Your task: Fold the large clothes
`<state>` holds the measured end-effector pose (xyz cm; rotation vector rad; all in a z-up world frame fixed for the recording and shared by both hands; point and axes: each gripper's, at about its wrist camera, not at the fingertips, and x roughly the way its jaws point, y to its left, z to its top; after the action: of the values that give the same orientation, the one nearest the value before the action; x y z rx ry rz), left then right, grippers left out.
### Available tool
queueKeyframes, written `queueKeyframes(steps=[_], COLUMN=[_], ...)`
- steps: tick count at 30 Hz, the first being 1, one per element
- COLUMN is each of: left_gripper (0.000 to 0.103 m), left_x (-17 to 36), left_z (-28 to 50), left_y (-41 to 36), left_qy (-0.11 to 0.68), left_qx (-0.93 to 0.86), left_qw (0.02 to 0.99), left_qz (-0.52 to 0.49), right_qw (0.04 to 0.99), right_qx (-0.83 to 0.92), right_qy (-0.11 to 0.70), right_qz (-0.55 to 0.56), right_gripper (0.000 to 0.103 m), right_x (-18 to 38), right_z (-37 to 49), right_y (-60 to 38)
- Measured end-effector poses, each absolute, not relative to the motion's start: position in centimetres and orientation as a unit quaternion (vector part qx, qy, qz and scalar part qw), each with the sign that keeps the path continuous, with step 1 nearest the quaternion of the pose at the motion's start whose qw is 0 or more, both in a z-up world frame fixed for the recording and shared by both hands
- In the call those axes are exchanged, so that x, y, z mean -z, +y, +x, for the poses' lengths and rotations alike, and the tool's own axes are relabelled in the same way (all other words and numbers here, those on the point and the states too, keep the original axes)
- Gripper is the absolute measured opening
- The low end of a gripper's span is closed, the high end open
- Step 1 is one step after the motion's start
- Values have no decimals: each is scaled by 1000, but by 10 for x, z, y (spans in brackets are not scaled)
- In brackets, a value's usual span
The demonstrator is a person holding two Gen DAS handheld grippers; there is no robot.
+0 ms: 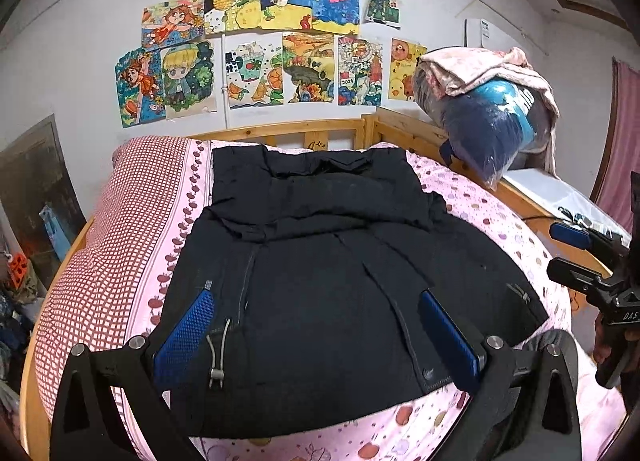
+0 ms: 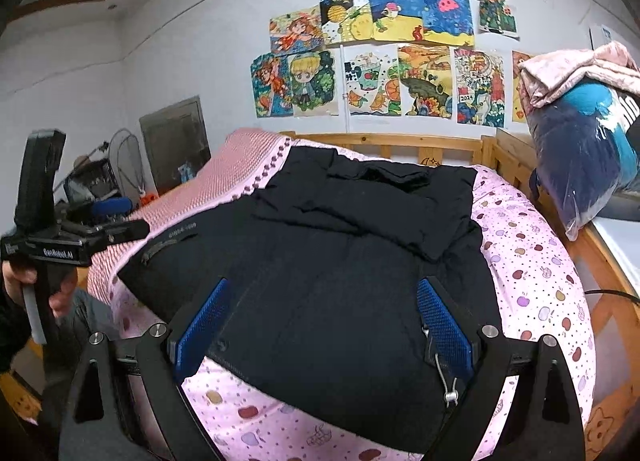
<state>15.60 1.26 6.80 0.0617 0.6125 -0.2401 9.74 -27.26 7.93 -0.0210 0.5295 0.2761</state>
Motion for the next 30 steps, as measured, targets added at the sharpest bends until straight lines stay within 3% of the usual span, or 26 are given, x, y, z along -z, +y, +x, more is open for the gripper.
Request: queueKeyframes(steps=[17,30], left_gripper=[103,103], left_x=[0,37], left_z=[125,120], left_y=[31,16], left_qy=[322,332], left_qx=[132,123], left_qw=[935,921], left_qz=[63,163], right_qw=[949,937], right_qx=[-92,-64], right_qy=[298,341], right_qz=[-42,-35], right_gripper=[91,91], right_x=[-15,20], right_z=[66,70], right_y=[-271,-293])
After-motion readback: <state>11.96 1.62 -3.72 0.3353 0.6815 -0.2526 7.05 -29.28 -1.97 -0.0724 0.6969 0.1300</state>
